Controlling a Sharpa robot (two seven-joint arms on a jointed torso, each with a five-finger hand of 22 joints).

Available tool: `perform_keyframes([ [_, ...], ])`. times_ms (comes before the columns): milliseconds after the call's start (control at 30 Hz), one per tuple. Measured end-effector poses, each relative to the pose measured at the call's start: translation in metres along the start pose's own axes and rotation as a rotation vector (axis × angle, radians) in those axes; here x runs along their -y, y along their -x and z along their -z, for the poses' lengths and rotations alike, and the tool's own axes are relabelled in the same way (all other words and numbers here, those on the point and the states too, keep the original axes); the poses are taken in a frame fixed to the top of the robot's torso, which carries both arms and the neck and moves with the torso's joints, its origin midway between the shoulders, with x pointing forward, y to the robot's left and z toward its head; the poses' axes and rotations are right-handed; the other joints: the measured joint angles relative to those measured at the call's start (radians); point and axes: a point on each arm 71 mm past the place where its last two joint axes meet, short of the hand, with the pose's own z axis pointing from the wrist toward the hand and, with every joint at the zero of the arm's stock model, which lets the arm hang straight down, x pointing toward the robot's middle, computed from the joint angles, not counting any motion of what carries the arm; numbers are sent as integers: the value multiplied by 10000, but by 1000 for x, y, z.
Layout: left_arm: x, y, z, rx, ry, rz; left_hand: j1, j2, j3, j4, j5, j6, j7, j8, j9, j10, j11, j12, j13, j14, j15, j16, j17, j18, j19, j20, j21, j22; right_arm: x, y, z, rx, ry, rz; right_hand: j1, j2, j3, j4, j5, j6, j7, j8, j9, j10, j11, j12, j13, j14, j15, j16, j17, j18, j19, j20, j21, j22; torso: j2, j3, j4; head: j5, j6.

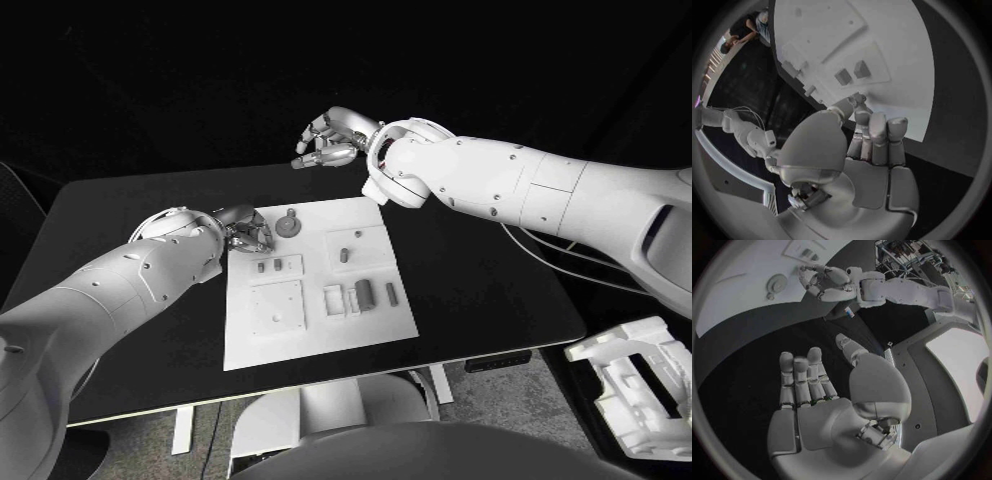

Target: Assemble the parts on the task board

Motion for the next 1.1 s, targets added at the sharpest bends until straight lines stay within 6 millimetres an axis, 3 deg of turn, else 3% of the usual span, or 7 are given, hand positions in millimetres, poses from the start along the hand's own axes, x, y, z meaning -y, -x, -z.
perform_keyframes([
  [1100, 3, 0, -2, 2, -6, 24, 25, -28, 17, 17, 3, -1, 1, -6, -1, 0, 0, 0, -7, 0, 0, 0, -7, 1, -17, 17, 0, 0, -3, -1, -2, -10, 45, -6, 0, 0, 0, 0, 0, 0, 0, 0, 0, 0, 0, 0, 0, 0, 0, 0, 1, 1, 0, 0, 0, 0, 1, -8, 2, -82, 14],
])
